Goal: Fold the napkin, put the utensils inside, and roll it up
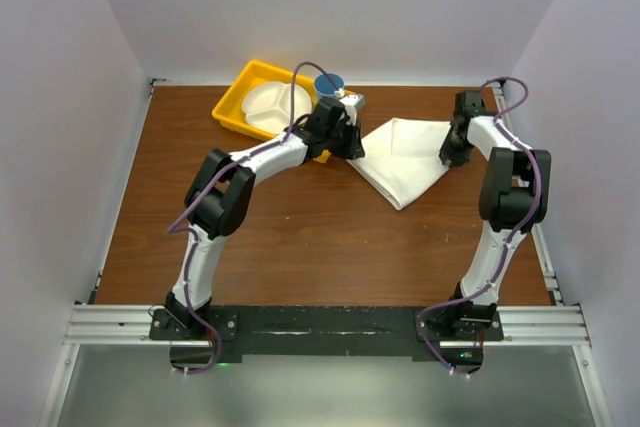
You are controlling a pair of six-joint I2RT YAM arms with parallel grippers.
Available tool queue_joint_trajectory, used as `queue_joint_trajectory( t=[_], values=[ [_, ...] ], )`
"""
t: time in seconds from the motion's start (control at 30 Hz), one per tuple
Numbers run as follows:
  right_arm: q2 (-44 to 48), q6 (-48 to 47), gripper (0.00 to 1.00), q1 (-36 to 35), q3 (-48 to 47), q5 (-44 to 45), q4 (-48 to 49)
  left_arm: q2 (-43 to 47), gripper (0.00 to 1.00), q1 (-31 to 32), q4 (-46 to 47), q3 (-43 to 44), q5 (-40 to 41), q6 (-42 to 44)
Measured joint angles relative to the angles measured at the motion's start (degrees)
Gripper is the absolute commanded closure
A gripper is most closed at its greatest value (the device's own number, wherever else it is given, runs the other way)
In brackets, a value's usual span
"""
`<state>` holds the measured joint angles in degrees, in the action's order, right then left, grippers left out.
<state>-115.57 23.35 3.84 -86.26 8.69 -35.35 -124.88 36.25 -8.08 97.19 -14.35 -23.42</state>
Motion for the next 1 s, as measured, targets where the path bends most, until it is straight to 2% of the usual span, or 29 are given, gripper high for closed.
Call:
queue_joint_trajectory(
  t=[0.3,0.37,0.4,0.47,0.57,0.67,0.8,0.9,1.0],
  values=[
    [-0.4,-2.3,0.74,-0.2,2.3,2.0,0.7,-7.1,0.71,0.0,-0.9,1.4,1.2,2.7],
    [-0.4,-3.3,0.64,-0.2,2.2,2.3,0.6,-8.1,0.68,0.0,-2.5,4.1,1.6,3.5],
    [-0.4,-3.6,0.57,-0.2,2.1,2.4,0.3,-8.4,0.63,0.0,-3.5,5.7,1.6,3.5],
    [0.2,-4.7,0.36,-0.7,1.7,2.9,-0.4,-8.4,0.60,0.0,-5.2,8.1,1.2,3.0],
    [3.6,-6.2,0.22,-2.9,1.8,4.9,-1.7,-8.2,0.56,0.0,-7.6,11.5,-1.2,0.8],
    [11.1,-10.0,0.19,-9.3,3.5,6.9,-0.6,-6.2,0.53,0.0,-10.8,13.1,-3.7,-2.3],
    [21.7,-17.7,0.19,-21.5,9.6,5.9,3.9,1.1,0.52,-0.3,-14.3,12.1,-3.0,-6.0],
    [24.2,-22.2,0.21,-27.5,13.1,3.6,5.5,8.3,0.53,-1.5,-16.5,10.9,-0.5,-8.4],
    [22.9,-25.0,0.23,-28.3,14.8,1.7,5.9,16.8,0.53,-4.5,-17.3,7.0,2.4,-11.2]
  ],
)
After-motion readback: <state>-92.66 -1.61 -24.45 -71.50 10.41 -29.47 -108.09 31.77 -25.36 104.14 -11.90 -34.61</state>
